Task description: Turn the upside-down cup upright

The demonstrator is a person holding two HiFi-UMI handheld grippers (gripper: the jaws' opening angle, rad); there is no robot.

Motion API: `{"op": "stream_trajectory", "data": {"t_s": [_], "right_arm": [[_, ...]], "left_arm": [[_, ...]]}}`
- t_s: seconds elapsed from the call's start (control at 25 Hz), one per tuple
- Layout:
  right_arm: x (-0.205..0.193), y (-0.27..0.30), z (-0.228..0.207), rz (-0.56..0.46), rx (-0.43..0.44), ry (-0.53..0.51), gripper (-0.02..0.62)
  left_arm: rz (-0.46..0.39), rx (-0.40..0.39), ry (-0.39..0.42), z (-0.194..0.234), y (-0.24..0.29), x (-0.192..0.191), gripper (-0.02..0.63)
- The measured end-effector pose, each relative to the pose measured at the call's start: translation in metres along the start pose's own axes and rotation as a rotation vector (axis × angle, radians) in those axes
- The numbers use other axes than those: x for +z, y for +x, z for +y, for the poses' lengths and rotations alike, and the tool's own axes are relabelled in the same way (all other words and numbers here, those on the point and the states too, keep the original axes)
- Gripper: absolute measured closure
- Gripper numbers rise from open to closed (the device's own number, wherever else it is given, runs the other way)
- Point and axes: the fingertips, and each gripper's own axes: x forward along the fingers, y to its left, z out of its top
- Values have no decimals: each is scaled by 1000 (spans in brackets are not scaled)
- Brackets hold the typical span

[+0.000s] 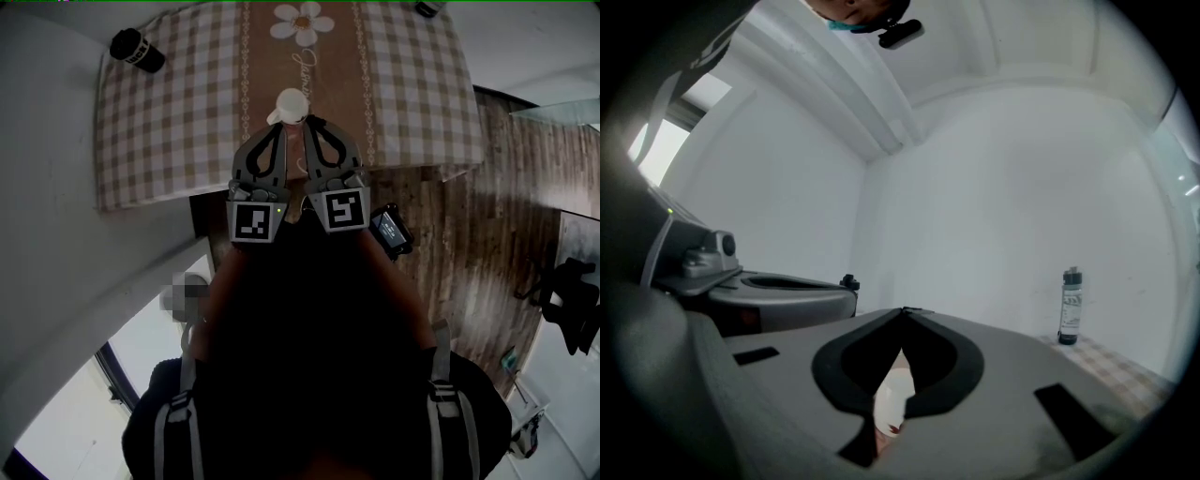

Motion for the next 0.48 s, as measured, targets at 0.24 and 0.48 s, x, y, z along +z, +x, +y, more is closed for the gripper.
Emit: {"op": "stream_trajectory", "data": {"t_s": [0.24, 0.48], "right_arm": [[-1, 2, 5, 4, 16, -13, 597], [-1, 4, 6, 10, 21, -8, 597]], "left_arm": [[3, -1, 7, 3, -1, -1, 617], [9, 1, 0, 4, -2, -2, 617]]}}
